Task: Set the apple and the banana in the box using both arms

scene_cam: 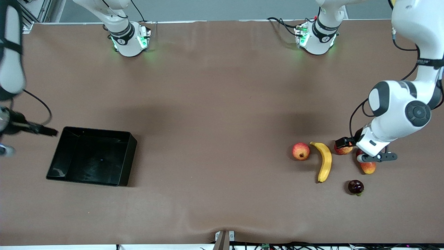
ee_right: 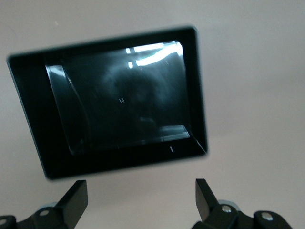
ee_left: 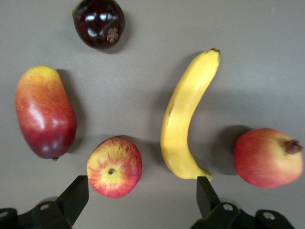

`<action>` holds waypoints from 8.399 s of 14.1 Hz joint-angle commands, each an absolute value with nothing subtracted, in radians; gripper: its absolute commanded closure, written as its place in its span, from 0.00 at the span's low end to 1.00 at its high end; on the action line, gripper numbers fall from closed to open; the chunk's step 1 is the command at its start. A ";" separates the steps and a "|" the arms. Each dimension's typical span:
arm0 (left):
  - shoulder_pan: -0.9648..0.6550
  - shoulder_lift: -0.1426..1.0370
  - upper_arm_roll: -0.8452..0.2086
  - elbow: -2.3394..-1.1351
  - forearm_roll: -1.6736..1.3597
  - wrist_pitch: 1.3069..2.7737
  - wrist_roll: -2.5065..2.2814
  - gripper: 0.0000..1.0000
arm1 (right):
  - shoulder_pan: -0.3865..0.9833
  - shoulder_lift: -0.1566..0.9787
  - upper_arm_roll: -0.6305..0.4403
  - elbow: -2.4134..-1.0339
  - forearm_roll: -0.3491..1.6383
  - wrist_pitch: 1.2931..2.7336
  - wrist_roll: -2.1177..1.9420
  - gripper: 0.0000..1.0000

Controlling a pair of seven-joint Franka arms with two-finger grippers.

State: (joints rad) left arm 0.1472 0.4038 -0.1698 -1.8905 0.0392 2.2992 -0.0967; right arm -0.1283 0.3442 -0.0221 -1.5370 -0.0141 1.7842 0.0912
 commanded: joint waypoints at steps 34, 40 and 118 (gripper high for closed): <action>0.178 0.445 -0.247 -1.763 0.114 2.119 -0.192 1.00 | -0.302 0.738 -0.025 -1.448 -0.037 2.082 -0.178 0.00; 0.178 0.431 -0.308 -1.672 0.114 1.988 -0.276 1.00 | -0.314 0.764 -0.025 -1.448 -0.035 2.126 -0.178 0.00; -0.354 0.579 -0.377 -1.743 0.166 2.306 -1.124 0.00 | -0.167 0.427 0.259 -1.534 0.003 1.995 0.068 0.00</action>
State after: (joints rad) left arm -0.3602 0.6292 -0.3797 -1.7651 0.1449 2.3389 -1.0995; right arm -0.1114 0.5108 0.2488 -1.5030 0.0017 2.0561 0.1414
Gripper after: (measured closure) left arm 0.000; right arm 0.000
